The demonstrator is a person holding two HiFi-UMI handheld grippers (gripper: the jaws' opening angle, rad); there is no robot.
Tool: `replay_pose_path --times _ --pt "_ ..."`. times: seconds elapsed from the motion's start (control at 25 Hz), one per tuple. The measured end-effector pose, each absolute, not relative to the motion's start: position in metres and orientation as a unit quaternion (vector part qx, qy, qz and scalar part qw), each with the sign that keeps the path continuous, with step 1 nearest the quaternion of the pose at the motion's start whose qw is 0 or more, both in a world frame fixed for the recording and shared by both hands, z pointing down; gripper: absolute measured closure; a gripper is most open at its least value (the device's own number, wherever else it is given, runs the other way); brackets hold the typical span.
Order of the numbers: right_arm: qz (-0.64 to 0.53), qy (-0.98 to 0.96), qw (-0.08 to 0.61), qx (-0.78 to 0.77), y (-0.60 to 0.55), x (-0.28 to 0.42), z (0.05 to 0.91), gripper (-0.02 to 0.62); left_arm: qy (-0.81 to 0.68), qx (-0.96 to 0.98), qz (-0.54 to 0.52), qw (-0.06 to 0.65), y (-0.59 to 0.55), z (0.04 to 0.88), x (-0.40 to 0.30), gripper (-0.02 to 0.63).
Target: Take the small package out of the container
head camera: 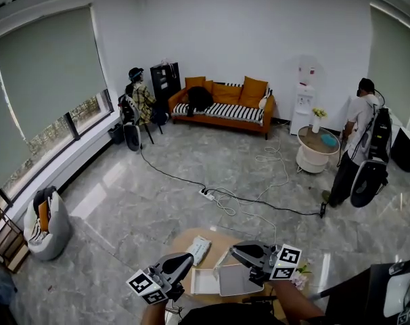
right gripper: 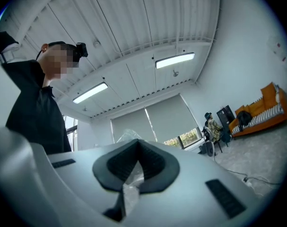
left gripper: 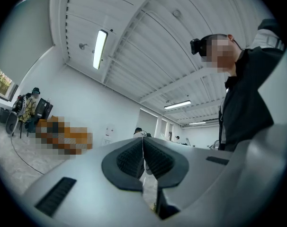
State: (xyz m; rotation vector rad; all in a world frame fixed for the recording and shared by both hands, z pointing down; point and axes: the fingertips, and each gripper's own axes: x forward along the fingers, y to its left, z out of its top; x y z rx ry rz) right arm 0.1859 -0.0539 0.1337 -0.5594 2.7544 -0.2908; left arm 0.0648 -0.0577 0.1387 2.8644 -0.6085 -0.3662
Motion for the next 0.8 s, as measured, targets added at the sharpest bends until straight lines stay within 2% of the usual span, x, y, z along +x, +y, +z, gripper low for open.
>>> replay_pose_path --times 0.32,0.52,0.8 --pt "-0.117 0.962 0.179 -0.172 -0.049 0.200 0.135 0.584 -0.216 0.965 -0.119 0.092 -0.053 0.143 0.074 0.588" --pt "-0.113 0.965 0.159 -0.176 -0.063 0.201 0.141 0.584 -0.210 0.969 -0.111 0.075 -0.055 0.142 0.086 0.588" --pt "-0.126 0.967 0.163 -0.153 -0.060 0.201 0.156 0.584 -0.228 0.963 -0.094 0.108 -0.055 0.169 0.088 0.589"
